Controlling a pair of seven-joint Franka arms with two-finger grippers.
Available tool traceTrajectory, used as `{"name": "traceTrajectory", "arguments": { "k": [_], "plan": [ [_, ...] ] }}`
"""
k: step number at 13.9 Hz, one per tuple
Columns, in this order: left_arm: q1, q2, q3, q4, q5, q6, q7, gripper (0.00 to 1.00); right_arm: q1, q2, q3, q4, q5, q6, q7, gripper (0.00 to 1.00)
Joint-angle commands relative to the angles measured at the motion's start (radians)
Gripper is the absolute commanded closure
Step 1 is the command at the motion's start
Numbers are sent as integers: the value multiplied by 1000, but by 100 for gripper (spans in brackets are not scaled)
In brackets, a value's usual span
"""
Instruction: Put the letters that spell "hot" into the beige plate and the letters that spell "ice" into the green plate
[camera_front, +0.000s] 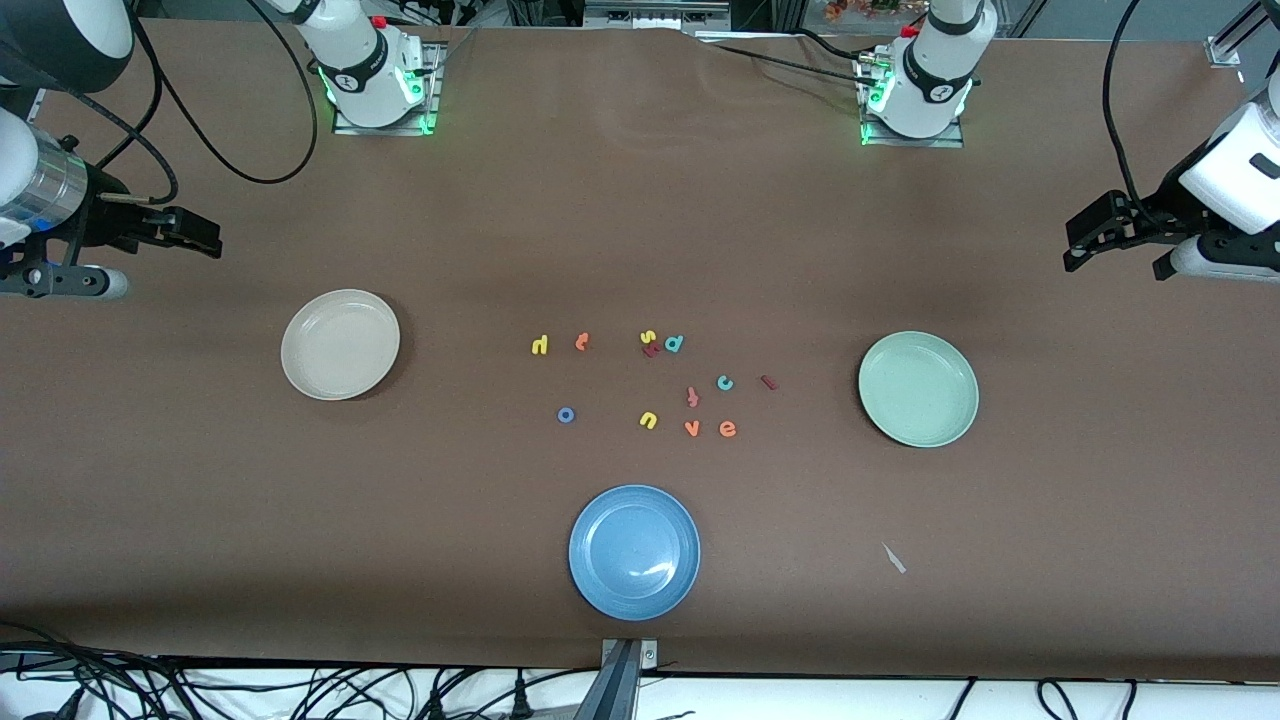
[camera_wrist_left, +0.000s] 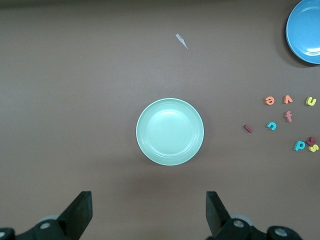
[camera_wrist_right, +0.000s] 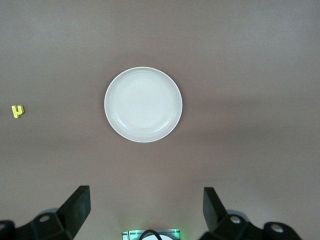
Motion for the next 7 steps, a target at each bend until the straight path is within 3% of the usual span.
{"name": "traceTrajectory", "arguments": {
  "k": [1,7],
  "plan": [
    [9,-5,-3,-2,-26,1,29,0,0,11,-1,30,-4,-25,-13,0],
    [9,-5,-3,-2,-26,1,29,0,1,15,-1,32,-6,-23,-4,0]
  ]
}}
